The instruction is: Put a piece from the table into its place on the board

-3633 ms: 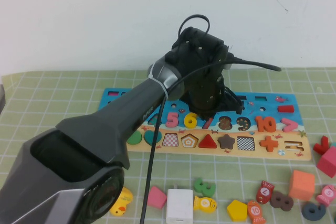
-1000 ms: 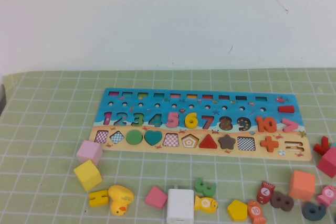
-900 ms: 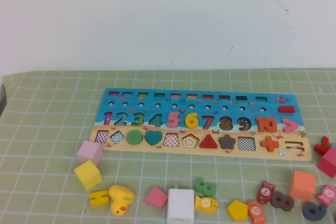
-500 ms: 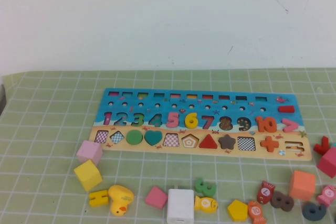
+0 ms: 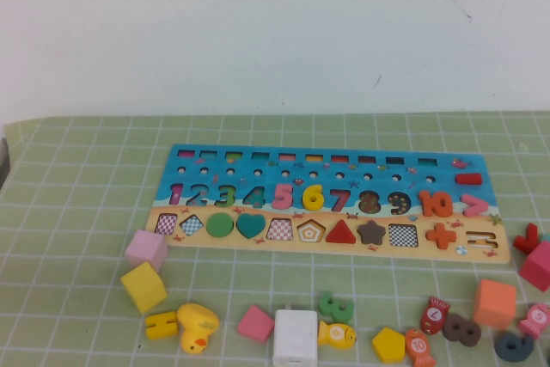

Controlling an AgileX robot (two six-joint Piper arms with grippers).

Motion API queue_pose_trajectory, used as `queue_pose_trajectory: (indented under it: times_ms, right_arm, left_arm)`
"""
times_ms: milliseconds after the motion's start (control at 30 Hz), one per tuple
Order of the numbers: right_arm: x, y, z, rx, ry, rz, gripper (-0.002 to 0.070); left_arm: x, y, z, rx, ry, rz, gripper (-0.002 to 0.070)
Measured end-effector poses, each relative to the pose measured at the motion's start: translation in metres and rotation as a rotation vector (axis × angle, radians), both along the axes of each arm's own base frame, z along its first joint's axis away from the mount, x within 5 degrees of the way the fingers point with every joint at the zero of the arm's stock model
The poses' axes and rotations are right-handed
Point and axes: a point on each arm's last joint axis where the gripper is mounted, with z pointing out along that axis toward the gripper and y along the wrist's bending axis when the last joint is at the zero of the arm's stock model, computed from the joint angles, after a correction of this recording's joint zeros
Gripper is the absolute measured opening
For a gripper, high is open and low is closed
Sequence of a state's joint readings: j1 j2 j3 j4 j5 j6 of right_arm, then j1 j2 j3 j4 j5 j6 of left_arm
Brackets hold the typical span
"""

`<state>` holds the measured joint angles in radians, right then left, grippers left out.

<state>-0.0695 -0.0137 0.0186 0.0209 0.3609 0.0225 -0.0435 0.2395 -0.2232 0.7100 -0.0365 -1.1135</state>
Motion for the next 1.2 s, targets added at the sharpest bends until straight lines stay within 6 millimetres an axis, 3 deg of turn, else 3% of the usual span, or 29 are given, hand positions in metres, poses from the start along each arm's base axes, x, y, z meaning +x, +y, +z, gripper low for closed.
queue_pose_trajectory:
  times_ms: [267,500,700,1067,1200]
  right_arm:
    - [0.000,0.000,0.000,0.006,0.000,-0.002,-0.0003]
    - [0.000,0.000,0.000,0.006,0.000,-0.002,-0.0003]
    - [0.000,0.000,0.000,0.006,0.000,-0.002,-0.0003]
    - [0.000,0.000,0.000,0.006,0.000,-0.002,-0.0003]
    - [0.000,0.000,0.000,0.006,0.000,-0.002,-0.0003]
  left_arm:
    - [-0.021,0.001,-0.009,-0.035,-0.119,0.008,-0.0002]
    - [-0.019,-0.001,-0.020,-0.014,-0.113,-0.017,-0.0002]
    - [-0.014,0.000,-0.062,0.100,-0.027,0.008,-0.0002]
    - [-0.020,0.000,-0.094,0.254,0.285,-0.022,-0.0002]
    - [-0.021,-0.003,-0.097,0.309,0.310,-0.081,-0.0002]
